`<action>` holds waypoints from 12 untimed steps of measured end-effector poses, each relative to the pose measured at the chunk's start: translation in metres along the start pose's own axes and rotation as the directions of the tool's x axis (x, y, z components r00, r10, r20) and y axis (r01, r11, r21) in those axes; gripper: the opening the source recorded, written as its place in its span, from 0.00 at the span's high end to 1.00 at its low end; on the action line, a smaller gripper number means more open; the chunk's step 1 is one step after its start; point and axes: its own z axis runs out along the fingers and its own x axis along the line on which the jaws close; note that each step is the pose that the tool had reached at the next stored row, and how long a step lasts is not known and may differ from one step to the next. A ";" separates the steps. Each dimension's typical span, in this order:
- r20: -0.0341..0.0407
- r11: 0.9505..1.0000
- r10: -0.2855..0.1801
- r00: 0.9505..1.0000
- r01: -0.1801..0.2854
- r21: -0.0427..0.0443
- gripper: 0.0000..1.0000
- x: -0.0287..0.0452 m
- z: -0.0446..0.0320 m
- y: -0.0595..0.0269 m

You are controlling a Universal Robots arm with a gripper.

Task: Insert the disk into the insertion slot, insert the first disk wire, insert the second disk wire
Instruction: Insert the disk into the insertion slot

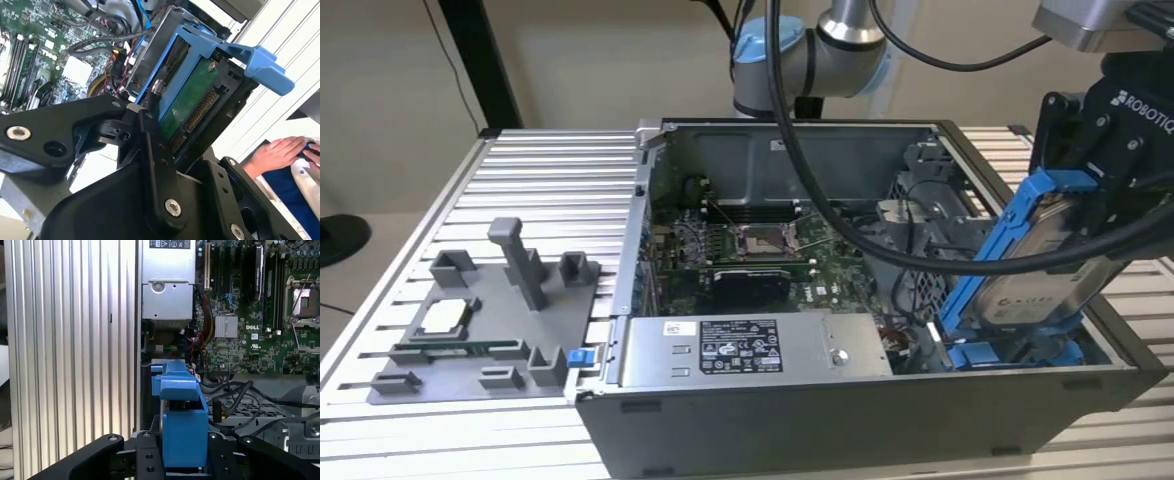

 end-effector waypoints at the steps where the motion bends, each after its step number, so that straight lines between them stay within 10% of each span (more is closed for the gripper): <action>1: 0.000 1.000 0.000 1.000 0.000 0.000 1.00 0.0000 0.0000 0.0001; 12: 0.000 1.000 0.000 1.000 0.000 0.000 1.00 -0.0022 0.0001 0.0001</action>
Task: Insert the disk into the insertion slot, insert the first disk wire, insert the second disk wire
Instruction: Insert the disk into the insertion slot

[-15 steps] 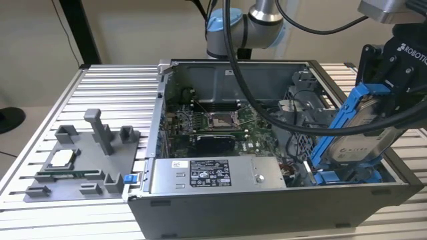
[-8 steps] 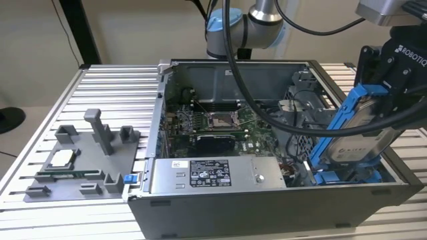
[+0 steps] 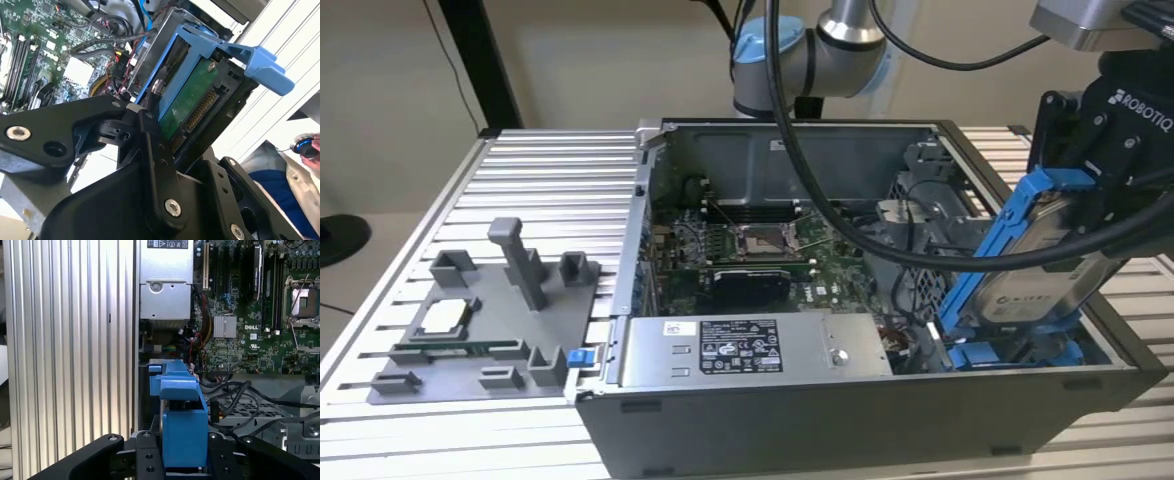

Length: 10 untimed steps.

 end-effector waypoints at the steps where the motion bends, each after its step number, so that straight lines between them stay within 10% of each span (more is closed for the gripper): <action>1: 0.000 1.000 0.000 1.000 0.000 0.000 1.00 0.0000 0.0000 0.0000; 10: 0.000 1.000 0.000 1.000 0.000 0.000 1.00 -0.0001 0.0113 -0.0012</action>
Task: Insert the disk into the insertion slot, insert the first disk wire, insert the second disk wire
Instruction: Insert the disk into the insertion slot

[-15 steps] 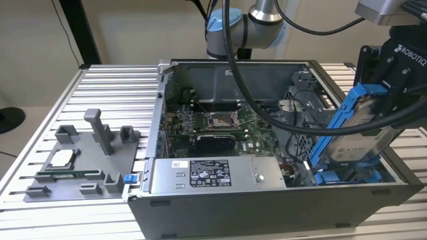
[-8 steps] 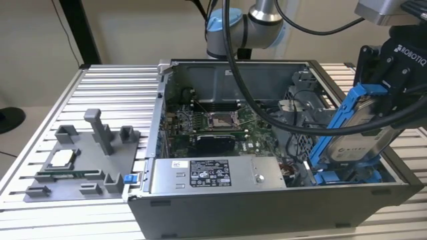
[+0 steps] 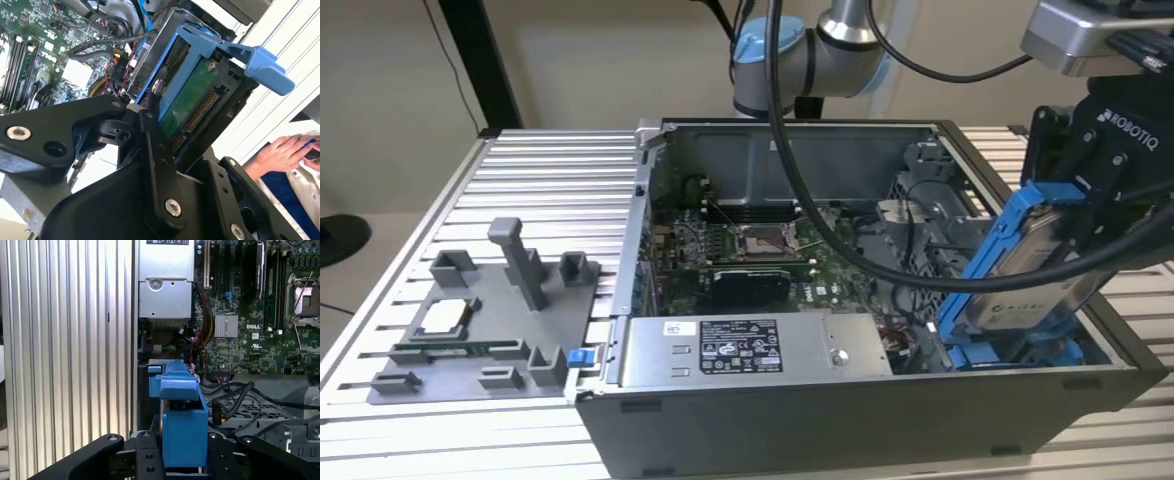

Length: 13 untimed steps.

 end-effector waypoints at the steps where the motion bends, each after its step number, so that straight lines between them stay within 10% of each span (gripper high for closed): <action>1: 0.000 1.000 0.000 1.000 0.000 0.000 1.00 -0.0001 0.0006 -0.0012; 13: 0.000 1.000 0.000 1.000 0.000 0.000 1.00 -0.0048 0.0074 -0.0070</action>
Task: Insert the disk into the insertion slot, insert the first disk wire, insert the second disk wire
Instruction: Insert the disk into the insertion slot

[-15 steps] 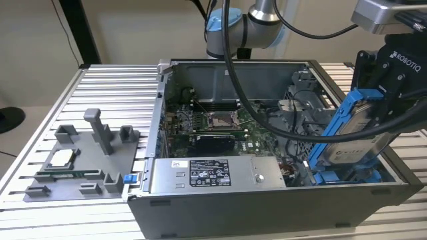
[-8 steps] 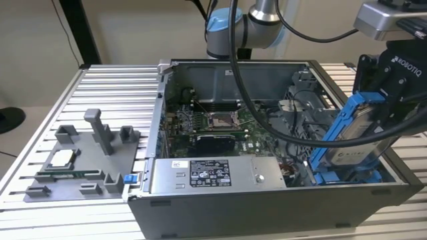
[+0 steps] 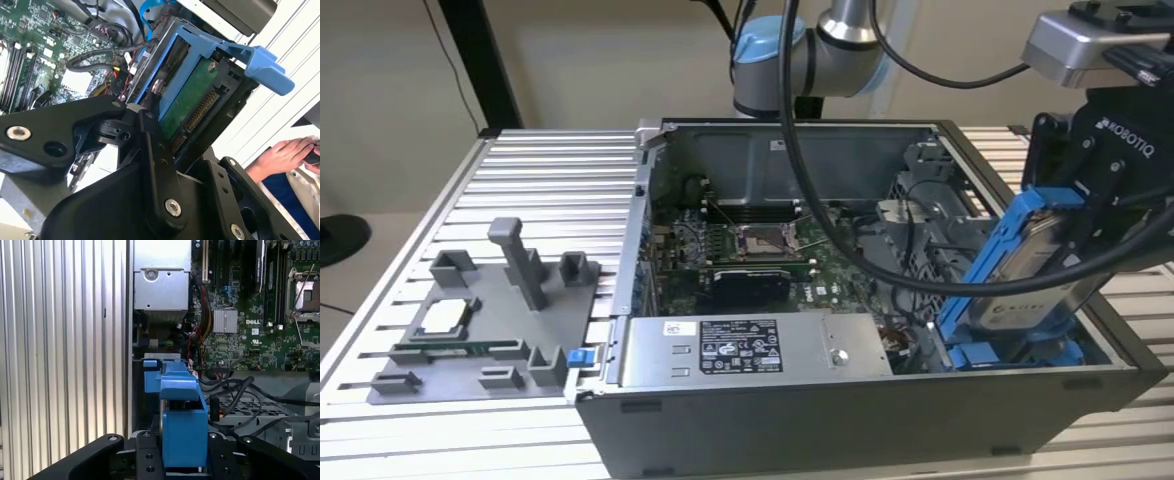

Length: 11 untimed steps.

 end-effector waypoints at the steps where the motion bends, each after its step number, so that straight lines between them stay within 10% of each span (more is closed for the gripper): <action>1: 0.000 1.000 0.000 1.000 0.000 0.000 1.00 -0.0001 0.0008 0.0000; 11: 0.000 1.000 0.000 1.000 0.000 0.000 1.00 -0.0007 0.0152 -0.0005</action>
